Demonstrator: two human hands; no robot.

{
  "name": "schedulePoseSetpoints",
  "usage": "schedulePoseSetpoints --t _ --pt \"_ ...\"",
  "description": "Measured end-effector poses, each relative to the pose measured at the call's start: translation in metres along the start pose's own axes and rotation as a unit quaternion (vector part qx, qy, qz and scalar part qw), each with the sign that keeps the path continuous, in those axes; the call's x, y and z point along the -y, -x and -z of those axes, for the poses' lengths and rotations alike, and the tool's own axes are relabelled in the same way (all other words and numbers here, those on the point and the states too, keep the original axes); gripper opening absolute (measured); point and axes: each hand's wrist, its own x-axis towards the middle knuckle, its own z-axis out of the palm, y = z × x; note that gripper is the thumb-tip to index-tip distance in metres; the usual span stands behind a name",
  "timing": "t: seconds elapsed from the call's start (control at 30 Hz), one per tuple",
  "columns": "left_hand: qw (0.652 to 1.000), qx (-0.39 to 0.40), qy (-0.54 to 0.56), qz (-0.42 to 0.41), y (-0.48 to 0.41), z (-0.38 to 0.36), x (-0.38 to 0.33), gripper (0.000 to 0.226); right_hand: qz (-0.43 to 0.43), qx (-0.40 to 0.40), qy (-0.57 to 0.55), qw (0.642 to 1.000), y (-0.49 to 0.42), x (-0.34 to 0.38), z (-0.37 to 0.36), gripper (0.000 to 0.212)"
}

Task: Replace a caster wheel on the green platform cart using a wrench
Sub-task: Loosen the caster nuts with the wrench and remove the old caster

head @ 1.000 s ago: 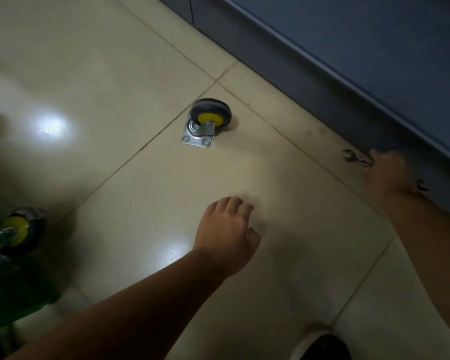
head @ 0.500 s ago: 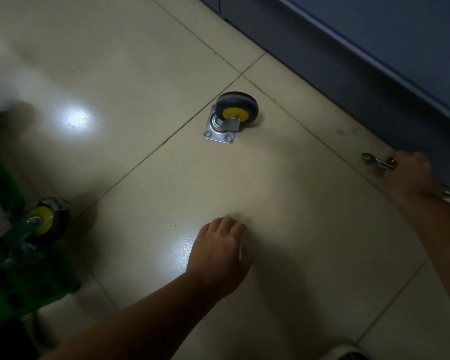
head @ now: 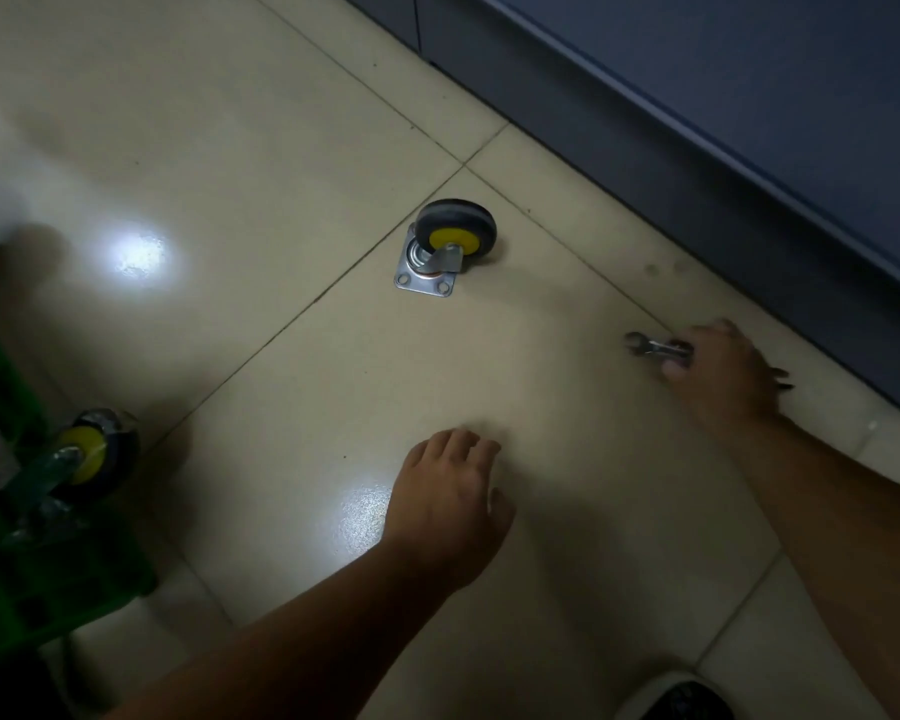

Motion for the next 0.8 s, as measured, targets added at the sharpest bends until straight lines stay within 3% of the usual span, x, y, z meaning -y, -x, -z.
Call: schedulePoseSetpoints --t 0.33,0.57,0.8 --pt "0.997 -0.033 -0.012 0.066 0.078 0.065 0.058 0.055 0.177 0.087 -0.069 0.978 0.097 0.173 -0.027 0.020" --pt "0.990 -0.046 -0.014 0.132 0.142 0.089 0.110 0.060 0.220 0.131 -0.009 0.967 0.124 0.245 -0.056 0.017" --pt "0.986 -0.052 0.008 0.159 0.164 0.086 0.135 0.057 0.227 0.126 -0.011 0.966 0.128 0.276 -0.073 0.014"
